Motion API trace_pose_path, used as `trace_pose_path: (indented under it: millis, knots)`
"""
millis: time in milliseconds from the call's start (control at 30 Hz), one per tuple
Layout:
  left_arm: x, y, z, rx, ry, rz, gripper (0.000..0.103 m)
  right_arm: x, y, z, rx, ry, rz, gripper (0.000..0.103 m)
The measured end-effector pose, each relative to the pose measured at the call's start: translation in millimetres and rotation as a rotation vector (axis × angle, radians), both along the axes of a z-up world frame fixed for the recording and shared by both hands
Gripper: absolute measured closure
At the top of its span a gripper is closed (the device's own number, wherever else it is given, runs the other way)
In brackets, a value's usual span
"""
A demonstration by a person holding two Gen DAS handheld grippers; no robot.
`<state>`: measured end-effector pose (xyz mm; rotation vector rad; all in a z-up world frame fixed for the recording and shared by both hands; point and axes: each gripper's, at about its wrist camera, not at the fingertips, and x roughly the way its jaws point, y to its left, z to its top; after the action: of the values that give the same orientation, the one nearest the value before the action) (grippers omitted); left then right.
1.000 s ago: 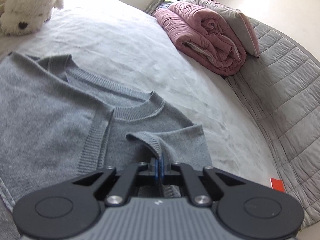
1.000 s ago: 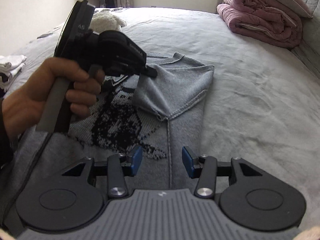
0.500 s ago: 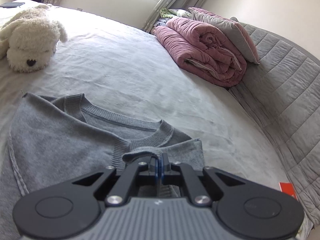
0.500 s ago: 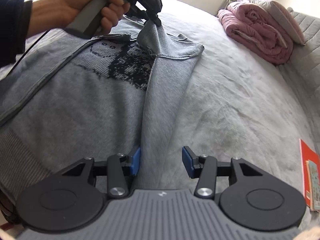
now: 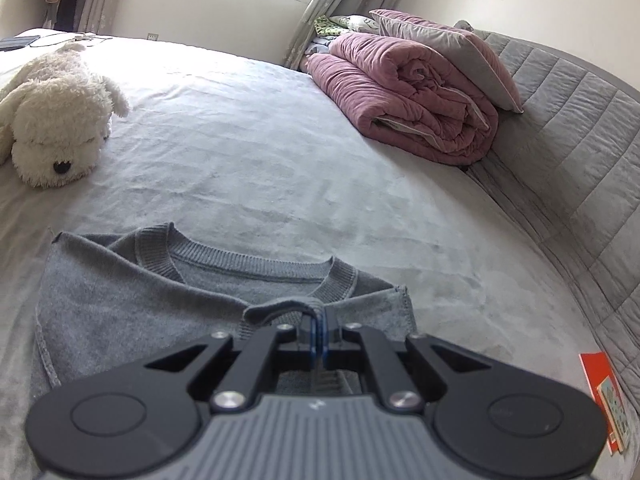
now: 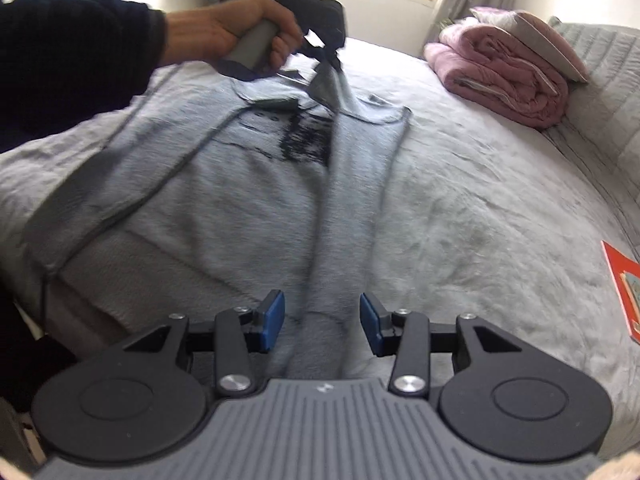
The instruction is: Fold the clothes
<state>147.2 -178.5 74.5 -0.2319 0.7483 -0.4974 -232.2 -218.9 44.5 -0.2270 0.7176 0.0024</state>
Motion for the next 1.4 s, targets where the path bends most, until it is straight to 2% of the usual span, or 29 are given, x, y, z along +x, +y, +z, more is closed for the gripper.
trace_pose_path:
  millis: [167,200,233,267,333,400,500,567,700,800,867,933,1033,1067,1133,1200,1300,1400]
  knots:
    - [4.8,-3.1,-4.5,-0.014,0.019,0.008,0.1,-8.0,9.4,0.6,-0.028,-0.012,0.012,0.061]
    - [5.7,-4.3,-4.7,-0.018,0.022,0.009,0.1,-7.7,9.4,-0.8,-0.037,-0.004,0.003,0.065]
    - [6.1,-6.2,-4.5,-0.017,0.022,0.006,0.1,-8.6,8.3,-0.1,-0.032,-0.013,-0.002,0.077]
    - [6.4,-8.3,-4.2,-0.016,0.023,0.003,0.1,-10.2,7.0,3.4,-0.01,-0.03,0.005,0.081]
    - [6.4,-12.3,-3.1,-0.009,0.012,-0.002,0.1,-15.0,6.6,11.9,0.077,-0.077,0.078,0.081]
    - [8.2,-13.8,-5.7,-0.007,0.019,0.005,0.1,-8.0,10.1,9.0,0.112,-0.046,0.11,0.084]
    - [8.9,-16.4,-10.9,0.006,0.029,0.008,0.1,5.3,16.9,-9.3,-0.028,0.002,0.054,0.084]
    - [7.2,-18.4,-13.4,0.022,0.026,0.003,0.1,7.3,13.9,-12.7,-0.07,0.004,0.006,0.084]
    - [6.9,-15.4,-13.6,-0.001,0.028,0.006,0.1,8.9,13.8,-13.9,-0.092,0.014,-0.014,0.081]
    - [6.1,-16.2,-13.7,0.009,0.026,0.004,0.1,12.9,12.9,-18.1,-0.108,0.038,-0.025,0.086]
    - [5.9,-15.7,-13.8,0.011,0.025,0.003,0.1,16.0,5.8,-16.7,-0.083,0.041,-0.062,0.099]
    - [6.2,-15.0,-14.0,0.007,0.027,0.002,0.1,17.1,-4.3,-13.7,-0.015,0.042,-0.096,0.101]
    - [6.4,-14.8,-14.1,0.004,0.029,-0.003,0.1,15.9,-15.0,-8.8,0.067,0.037,-0.138,0.101]
    - [6.5,-15.1,-14.1,0.003,0.029,-0.005,0.1,15.0,-17.7,-7.1,0.09,0.034,-0.151,0.097]
    - [6.6,-16.0,-14.2,-0.001,0.032,-0.007,0.1,14.7,-14.2,-10.2,0.055,0.044,-0.147,0.093]
    - [6.3,-17.8,-14.1,-0.004,0.033,-0.012,0.1,14.1,-12.6,-11.8,0.032,0.049,-0.148,0.093]
    - [5.2,-21.3,-14.0,-0.002,0.029,-0.022,0.1,14.7,-29.8,-7.4,0.142,0.051,-0.192,0.093]
    - [4.9,-24.3,-14.7,-0.006,0.031,-0.025,0.1,17.2,-40.5,-11.5,0.16,0.064,-0.237,0.092]
